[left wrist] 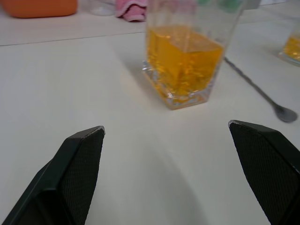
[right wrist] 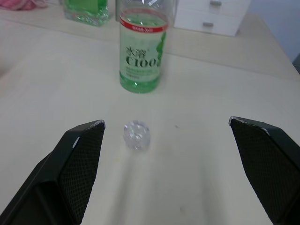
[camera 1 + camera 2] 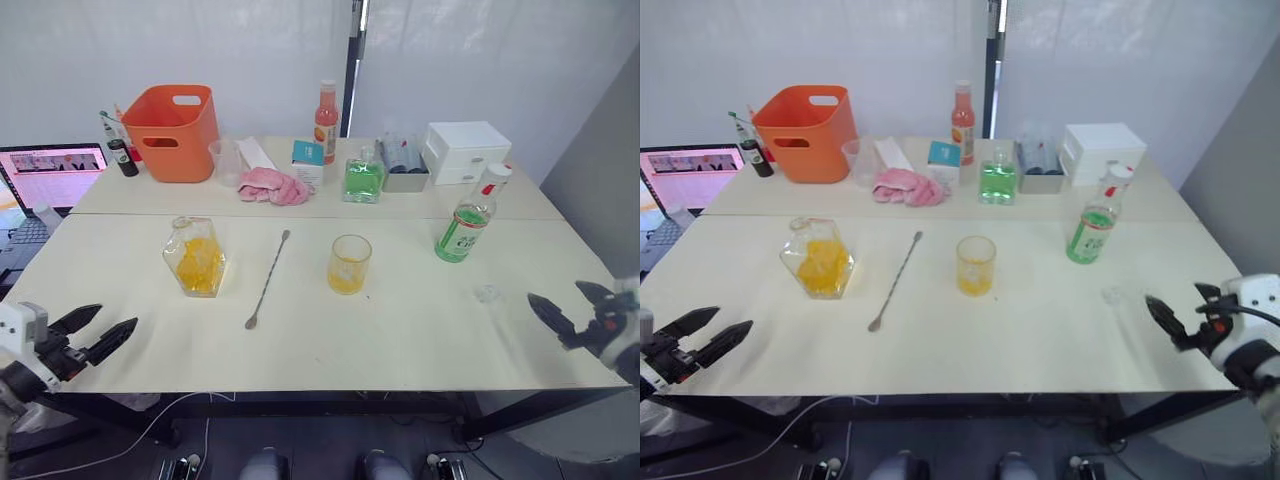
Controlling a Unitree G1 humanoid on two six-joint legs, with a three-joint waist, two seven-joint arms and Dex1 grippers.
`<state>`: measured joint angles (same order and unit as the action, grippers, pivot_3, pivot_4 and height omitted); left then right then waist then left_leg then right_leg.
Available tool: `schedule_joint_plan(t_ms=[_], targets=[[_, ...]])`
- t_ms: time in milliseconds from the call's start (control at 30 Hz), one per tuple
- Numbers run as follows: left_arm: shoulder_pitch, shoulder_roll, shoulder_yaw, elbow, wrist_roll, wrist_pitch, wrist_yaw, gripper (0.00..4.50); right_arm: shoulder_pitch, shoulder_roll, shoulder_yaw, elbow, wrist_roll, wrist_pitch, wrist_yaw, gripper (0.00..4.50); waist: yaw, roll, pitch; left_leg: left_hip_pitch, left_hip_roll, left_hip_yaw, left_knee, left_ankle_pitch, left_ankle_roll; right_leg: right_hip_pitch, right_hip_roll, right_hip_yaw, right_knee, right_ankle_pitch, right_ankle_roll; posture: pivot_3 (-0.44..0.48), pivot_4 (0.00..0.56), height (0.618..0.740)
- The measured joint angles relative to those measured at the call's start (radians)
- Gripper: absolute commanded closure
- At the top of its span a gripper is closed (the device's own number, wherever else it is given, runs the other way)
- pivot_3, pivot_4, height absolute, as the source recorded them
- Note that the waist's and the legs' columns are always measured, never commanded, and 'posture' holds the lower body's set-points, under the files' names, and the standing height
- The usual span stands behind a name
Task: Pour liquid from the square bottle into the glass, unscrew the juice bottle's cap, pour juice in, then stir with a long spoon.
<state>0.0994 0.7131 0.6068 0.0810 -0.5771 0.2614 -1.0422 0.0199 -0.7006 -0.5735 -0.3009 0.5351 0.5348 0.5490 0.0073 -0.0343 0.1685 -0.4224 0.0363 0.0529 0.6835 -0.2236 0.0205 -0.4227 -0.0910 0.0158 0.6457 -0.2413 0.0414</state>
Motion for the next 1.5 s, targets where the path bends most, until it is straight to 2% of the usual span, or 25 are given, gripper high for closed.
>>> schedule_joint_plan(t_ms=[233, 367, 533, 867, 1167, 1267, 1467, 1500], targets=[[0.016, -0.021, -0.116, -0.257, -0.098, 0.120, 0.014, 0.02, -0.246, 0.033, 0.150, -0.003, -0.028, 0.132, -0.182, 0.00, 0.000, 0.000, 0.000, -0.001, -0.001, -0.001, -0.001, 0.000, 0.000, -0.001, 0.000, 0.001, 0.000, 0.000, 0.000, 0.000, 0.150, 0.715], [-0.044, -0.037, -0.219, -0.433, -0.187, 0.218, 0.052, 0.02, -0.437, 0.051, 0.246, 0.107, -0.087, 0.153, -0.245, 0.00, -0.001, 0.000, 0.000, 0.000, -0.002, -0.001, -0.001, 0.001, 0.000, 0.000, 0.000, 0.001, 0.000, 0.001, 0.001, 0.000, 0.150, 0.715], [-0.192, -0.038, -0.295, -0.525, -0.274, 0.319, 0.135, 0.02, -0.612, 0.063, 0.269, 0.344, -0.147, 0.107, -0.268, 0.00, -0.001, 0.000, 0.000, -0.001, -0.005, -0.001, -0.002, 0.001, 0.000, 0.000, 0.001, 0.001, 0.000, 0.001, 0.002, 0.000, 0.150, 0.715], [-0.283, -0.038, -0.402, -0.582, -0.328, 0.393, 0.182, 0.02, -0.819, 0.095, 0.291, 0.692, -0.191, -0.049, -0.202, 0.00, -0.022, 0.000, 0.000, -0.001, -0.005, -0.001, -0.004, 0.001, 0.000, -0.001, 0.002, 0.002, 0.000, 0.001, 0.002, 0.000, 0.150, 0.715], [-0.299, -0.038, -0.409, -0.582, -0.331, 0.397, 0.201, 0.02, -0.909, 0.133, 0.309, 0.863, -0.215, -0.136, -0.158, 0.00, -0.022, 0.000, 0.000, -0.001, -0.005, -0.001, -0.004, 0.001, 0.000, -0.001, 0.002, 0.002, 0.000, 0.001, 0.002, 0.000, 0.150, 0.715], [-0.299, -0.038, -0.409, -0.582, -0.332, 0.398, 0.205, 0.00, -0.927, 0.134, 0.312, 0.901, -0.222, -0.163, -0.156, 0.79, -0.020, 0.000, 0.000, -0.001, -0.005, -0.001, -0.004, 0.001, 0.000, -0.001, 0.001, 0.002, 0.000, 0.001, 0.002, 0.000, 0.150, 0.715], [-0.299, -0.035, -0.408, -0.582, -0.334, 0.399, 0.208, 0.00, -0.945, 0.134, 0.313, 0.941, -0.238, -0.202, -0.144, 2.86, -0.022, 0.000, 0.000, -0.001, -0.005, -0.001, -0.004, 0.001, 0.000, -0.001, 0.002, 0.002, 0.000, 0.001, 0.001, 0.000, 0.150, 0.715], [-0.299, -0.032, -0.408, -0.582, -0.335, 0.399, 0.208, 0.00, -0.945, 0.134, 0.313, 0.941, -0.239, -0.202, -0.142, 2.98, -0.022, 0.001, 0.000, -0.001, -0.005, -0.001, -0.004, 0.001, 0.000, -0.001, 0.002, 0.002, 0.000, 0.001, 0.002, 0.000, 0.150, 0.715]])
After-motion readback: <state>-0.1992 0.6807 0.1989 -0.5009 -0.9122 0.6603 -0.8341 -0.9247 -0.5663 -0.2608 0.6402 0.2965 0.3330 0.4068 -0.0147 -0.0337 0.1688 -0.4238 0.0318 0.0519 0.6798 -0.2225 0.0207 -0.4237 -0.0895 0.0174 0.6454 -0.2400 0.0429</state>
